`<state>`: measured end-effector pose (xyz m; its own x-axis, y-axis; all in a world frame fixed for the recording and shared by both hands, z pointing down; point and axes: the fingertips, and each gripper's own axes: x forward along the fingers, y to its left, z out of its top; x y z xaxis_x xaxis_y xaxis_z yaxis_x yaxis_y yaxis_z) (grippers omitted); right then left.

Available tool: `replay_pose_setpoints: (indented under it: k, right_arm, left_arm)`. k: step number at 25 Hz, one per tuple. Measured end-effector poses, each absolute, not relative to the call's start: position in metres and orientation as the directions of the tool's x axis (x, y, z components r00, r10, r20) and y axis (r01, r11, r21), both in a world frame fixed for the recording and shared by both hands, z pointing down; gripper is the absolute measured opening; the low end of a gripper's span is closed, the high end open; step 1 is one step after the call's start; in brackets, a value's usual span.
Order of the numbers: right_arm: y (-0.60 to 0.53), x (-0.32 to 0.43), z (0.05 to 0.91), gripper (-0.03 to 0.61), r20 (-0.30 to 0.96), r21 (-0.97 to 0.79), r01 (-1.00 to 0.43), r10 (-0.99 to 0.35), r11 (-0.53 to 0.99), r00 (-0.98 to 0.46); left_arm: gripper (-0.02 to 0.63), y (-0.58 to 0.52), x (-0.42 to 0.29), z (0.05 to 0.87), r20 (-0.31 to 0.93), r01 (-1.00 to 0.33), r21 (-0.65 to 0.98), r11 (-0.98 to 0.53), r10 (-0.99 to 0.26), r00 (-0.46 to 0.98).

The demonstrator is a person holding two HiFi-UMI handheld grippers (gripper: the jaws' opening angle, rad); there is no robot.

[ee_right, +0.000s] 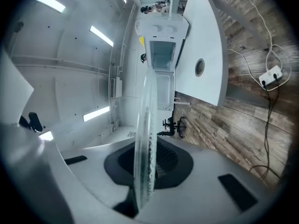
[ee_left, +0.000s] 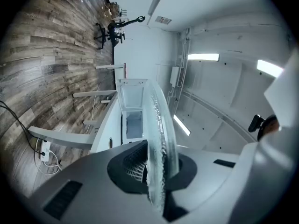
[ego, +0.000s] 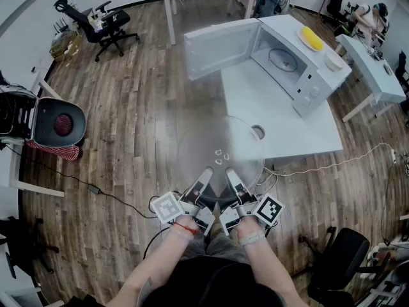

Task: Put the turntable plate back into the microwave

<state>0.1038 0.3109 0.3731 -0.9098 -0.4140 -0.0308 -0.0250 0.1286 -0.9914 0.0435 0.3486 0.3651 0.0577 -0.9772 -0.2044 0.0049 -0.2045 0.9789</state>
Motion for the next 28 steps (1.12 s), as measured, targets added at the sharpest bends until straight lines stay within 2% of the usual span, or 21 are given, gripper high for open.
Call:
replay_pose_setpoints:
  k: [15, 28]
  right_arm:
    - [0.316, 0.069, 0.379, 0.04, -0.032, -0.988, -0.036, -0.423, 0.151, -0.906]
    - [0.258, 0.043, 0.394, 0.041, -0.012, -0.991, -0.052, -0.473, 0.123, -0.881]
  left_arm:
    - [0.032, 0.353, 0.009, 0.371, -0.23, 0.022, 0.973, -0.229, -0.971, 0.057]
    - [0.032, 0.291, -0.019, 0.385, -0.217, 0.04, 0.976, -0.214, -0.97, 0.109]
